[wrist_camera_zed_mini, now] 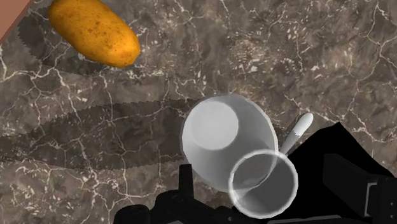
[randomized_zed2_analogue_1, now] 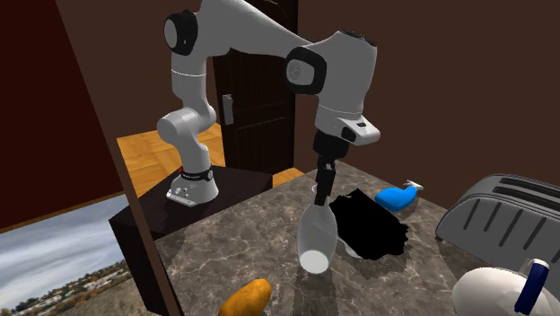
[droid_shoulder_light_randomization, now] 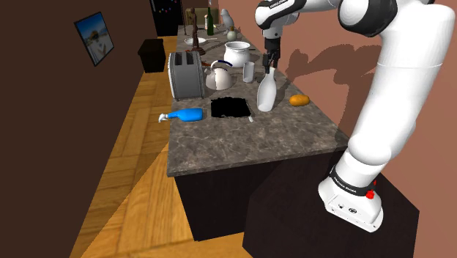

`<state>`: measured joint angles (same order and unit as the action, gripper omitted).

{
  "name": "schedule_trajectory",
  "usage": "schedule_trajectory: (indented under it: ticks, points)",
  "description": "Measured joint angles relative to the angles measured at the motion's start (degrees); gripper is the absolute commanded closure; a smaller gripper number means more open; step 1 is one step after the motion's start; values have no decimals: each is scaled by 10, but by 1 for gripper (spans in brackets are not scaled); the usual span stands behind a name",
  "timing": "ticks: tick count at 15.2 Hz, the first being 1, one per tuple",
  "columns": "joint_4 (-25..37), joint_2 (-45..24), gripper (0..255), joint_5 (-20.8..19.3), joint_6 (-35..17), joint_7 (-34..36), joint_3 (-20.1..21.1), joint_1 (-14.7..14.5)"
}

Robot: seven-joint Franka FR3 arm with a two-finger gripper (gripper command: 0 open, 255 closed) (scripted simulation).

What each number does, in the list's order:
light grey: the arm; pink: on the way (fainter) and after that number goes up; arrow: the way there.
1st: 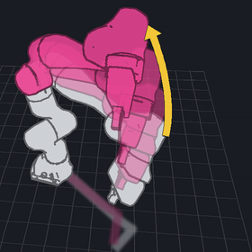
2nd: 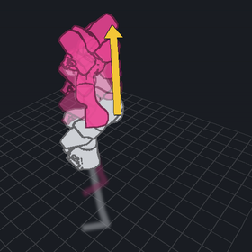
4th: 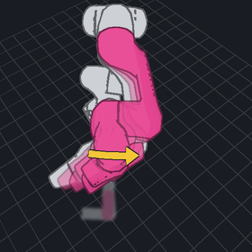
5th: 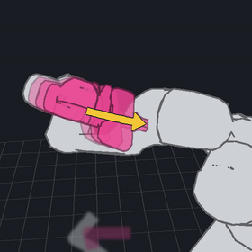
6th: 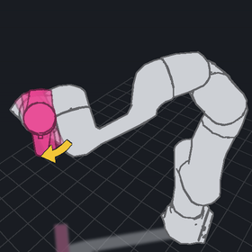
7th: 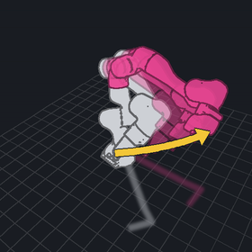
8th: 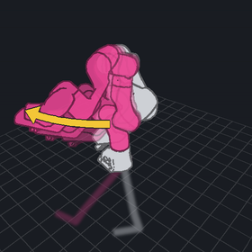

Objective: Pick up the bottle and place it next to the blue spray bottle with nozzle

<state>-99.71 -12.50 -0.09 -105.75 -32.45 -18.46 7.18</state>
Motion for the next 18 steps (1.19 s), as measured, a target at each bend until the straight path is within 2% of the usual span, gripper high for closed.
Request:
schedule_trajectory:
  ticks: [4,10,11,18]
  points:
    - [-24,-6,0,2,-29,-1,0,1]
    - [-27,-6,0,2,-33,-1,0,1]
    - [-27,-6,255,2,-33,-1,0,1]
    - [-27,-6,255,2,-33,-1,0,1]
